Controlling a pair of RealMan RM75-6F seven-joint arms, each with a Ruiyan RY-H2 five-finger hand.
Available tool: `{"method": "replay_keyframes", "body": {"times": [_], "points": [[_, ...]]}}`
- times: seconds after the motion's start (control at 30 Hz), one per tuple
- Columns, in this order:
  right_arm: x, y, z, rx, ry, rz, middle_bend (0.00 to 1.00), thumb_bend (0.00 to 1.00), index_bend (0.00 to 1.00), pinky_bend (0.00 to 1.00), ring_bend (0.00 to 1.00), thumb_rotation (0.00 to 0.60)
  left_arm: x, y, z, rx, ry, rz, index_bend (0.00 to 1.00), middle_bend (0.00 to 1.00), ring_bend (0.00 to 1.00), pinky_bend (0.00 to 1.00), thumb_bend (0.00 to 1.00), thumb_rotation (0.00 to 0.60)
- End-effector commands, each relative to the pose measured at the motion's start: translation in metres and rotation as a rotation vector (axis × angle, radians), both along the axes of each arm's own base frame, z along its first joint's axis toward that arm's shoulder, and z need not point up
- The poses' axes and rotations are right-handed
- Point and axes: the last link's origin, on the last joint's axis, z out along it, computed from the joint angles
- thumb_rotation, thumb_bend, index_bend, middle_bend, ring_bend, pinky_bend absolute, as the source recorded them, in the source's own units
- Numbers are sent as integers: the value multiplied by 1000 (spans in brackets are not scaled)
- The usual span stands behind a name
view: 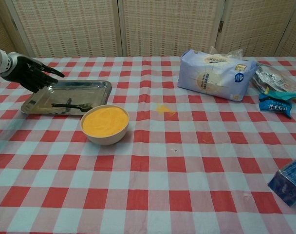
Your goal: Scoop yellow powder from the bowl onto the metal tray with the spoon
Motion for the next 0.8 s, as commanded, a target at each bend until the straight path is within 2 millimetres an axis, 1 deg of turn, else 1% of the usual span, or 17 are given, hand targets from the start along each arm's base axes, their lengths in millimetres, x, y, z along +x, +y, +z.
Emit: {"method": "replay_keyframes", "body": {"times": [0.03,0.13,0.23,0.27,0.3,0.33,0.37,0.4,0.43,0.47,0.5,0.57,0.6,0.67,0.77,0.8], "points": [[0,0,-1,5,-3,0,0,185,0,0,0,600,0,0,7,12,-28,-5,0,1000,1000,1000,495,600],[2,1,0,10,-9,9,0,185,0,0,0,600,5,-4,23,53,-62,-61,0,1000,1000,1000,487,600],[6,5,3,-1,-20,30,0,185,0,0,0,600,11,-24,45,110,-71,-182,0,982,991,1000,465,600],[7,6,4,-4,-24,37,0,185,0,0,0,600,12,-35,51,129,-60,-226,0,928,946,1000,458,600],[9,7,5,-9,-30,47,0,185,0,0,0,600,15,-53,58,154,-40,-288,0,831,856,996,453,600],[11,9,6,-12,-34,55,0,185,0,0,0,600,17,-67,62,176,-20,-332,0,696,718,953,452,600],[12,10,7,-16,-38,63,0,185,0,0,0,600,19,-82,66,199,5,-377,0,575,592,881,448,600],[14,12,9,-22,-43,74,0,185,0,0,0,600,21,-102,71,227,48,-431,0,439,453,764,443,600],[16,13,10,-27,-46,82,0,185,0,0,0,600,22,-117,74,250,81,-468,0,357,372,677,440,600],[17,15,11,-33,-48,90,0,185,0,0,0,600,23,-132,78,275,117,-501,0,245,258,546,436,600],[18,17,13,-43,-52,98,0,185,0,0,0,600,23,-151,83,315,167,-536,0,176,185,460,433,600],[19,18,16,-62,-60,106,0,185,0,0,0,600,22,-178,91,382,237,-568,0,93,94,354,423,600],[20,19,18,-79,-69,113,0,185,0,0,0,600,19,-196,95,422,271,-577,0,59,62,329,415,600],[19,19,22,-104,-73,120,0,185,0,0,0,600,10,-224,100,476,316,-574,0,13,20,306,396,600],[18,22,29,-161,-35,129,0,185,0,0,0,600,-14,-275,101,578,417,-549,0,0,0,251,373,600],[17,23,31,-179,-22,129,0,185,0,0,0,600,-22,-289,99,605,458,-545,0,0,0,234,362,600]]}}
